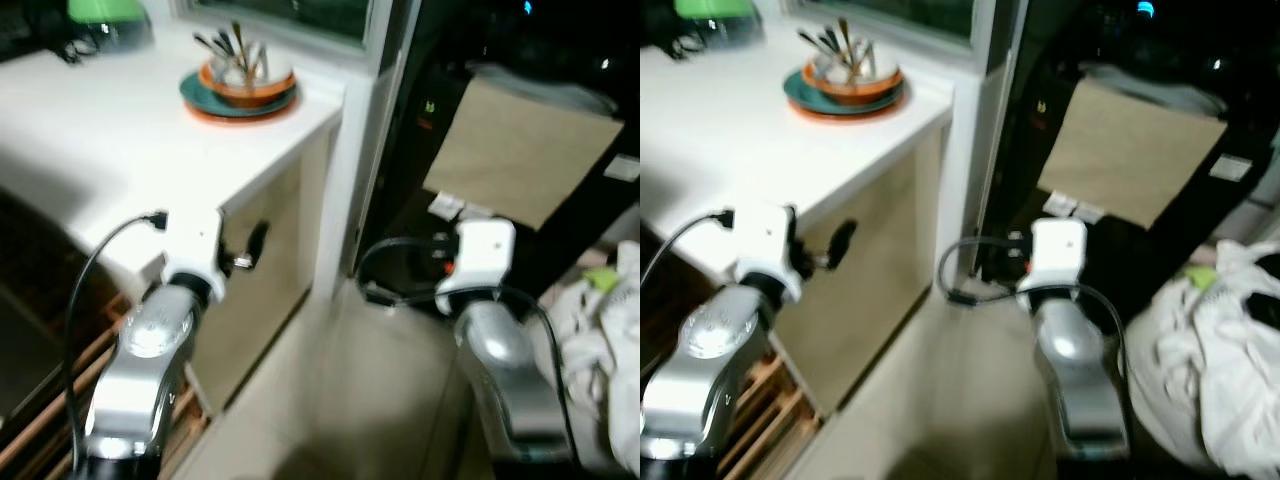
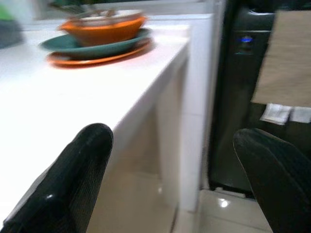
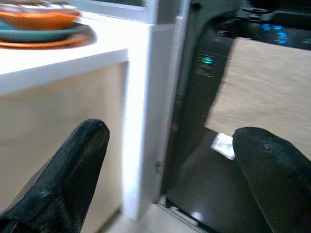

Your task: Clothes washing

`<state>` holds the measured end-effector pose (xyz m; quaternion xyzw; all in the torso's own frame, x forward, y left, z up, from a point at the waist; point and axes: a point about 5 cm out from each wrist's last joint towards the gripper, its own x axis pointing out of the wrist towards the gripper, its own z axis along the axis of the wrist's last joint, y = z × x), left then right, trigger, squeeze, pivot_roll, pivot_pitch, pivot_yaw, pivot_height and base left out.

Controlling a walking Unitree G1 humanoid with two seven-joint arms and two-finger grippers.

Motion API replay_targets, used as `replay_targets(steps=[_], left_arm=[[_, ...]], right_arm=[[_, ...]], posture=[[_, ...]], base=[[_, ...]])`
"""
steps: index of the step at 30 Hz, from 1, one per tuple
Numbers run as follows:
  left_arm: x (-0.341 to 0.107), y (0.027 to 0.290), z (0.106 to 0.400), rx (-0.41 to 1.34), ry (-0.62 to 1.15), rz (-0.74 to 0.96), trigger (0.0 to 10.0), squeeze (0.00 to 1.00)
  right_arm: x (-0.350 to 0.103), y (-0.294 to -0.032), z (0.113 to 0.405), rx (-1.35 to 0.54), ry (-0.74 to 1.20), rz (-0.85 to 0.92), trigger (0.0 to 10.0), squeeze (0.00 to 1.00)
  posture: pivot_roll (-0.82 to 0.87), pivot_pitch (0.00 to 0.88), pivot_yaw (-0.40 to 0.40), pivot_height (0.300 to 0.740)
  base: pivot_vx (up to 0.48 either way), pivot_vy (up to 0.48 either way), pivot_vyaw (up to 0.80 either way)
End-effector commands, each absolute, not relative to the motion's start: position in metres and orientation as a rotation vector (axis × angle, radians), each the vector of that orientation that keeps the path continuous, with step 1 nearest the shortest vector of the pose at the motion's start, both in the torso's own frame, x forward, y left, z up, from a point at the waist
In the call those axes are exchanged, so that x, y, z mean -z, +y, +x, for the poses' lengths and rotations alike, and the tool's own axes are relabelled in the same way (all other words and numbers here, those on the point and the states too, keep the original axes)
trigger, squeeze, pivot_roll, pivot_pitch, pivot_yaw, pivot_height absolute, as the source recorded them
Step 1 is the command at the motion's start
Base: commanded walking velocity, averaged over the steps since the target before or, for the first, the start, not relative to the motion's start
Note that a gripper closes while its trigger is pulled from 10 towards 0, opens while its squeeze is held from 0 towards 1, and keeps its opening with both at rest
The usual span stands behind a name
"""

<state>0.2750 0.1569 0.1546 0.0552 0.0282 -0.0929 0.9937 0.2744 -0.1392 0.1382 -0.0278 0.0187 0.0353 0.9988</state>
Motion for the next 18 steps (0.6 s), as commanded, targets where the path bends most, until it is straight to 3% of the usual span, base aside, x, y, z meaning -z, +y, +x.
replay_targets(steps=[1,8,16,18], left_arm=[[-0.1577,0.1464,0.2789,0.224,0.053,0.112,10.0,0.00],[-0.1571,0.1439,0.2827,0.242,0.062,0.110,10.0,0.00],[-0.1559,0.1421,0.2860,0.251,0.068,0.099,10.0,0.00],[-0.1547,0.1407,0.2867,0.252,0.073,0.082,10.0,0.00]], right_arm=[[-0.1326,-0.1492,0.2722,-0.030,0.067,-0.068,10.0,0.00],[-0.1302,-0.1513,0.2698,0.002,0.079,-0.050,10.0,0.00],[-0.1310,-0.1545,0.2691,0.013,0.075,-0.053,10.0,0.00],[-0.1308,-0.1544,0.2689,0.011,0.074,-0.067,10.0,0.00]], posture=[[-0.01,0.000,-0.028,0.740],[-0.02,0.000,-0.007,0.740],[-0.03,0.000,0.005,0.740],[-0.03,0.000,0.005,0.740]], base=[[0.255,0.000,0.00],[0.256,0.000,0.00],[0.257,0.000,-0.74],[0.255,0.000,0.00]])
